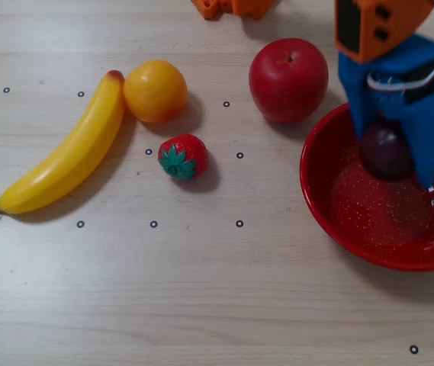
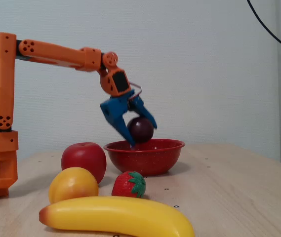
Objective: Put plum in the red bowl.
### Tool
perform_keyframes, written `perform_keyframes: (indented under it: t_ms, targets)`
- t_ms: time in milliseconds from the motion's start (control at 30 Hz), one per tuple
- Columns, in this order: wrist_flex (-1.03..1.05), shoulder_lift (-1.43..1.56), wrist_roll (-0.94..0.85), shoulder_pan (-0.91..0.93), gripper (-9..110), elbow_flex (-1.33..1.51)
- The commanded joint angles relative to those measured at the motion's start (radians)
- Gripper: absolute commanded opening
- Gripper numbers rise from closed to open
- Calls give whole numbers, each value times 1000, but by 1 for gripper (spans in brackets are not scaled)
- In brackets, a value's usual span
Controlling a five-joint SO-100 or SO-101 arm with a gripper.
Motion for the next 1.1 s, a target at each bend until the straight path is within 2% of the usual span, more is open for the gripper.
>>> perform_keyframes:
  t_ms: [0,267,467,567,867,1067]
  targets:
    - [-52,40,34,17,22,-37]
    - [-103,-8,25,9,33,11]
    - [-100,-14,5,5,36,-15]
    - [-94,-9,-9,-2,34,-26]
    - [12,98,-66,-48,17,-112]
    - [103,227,-84,-109,15,-112]
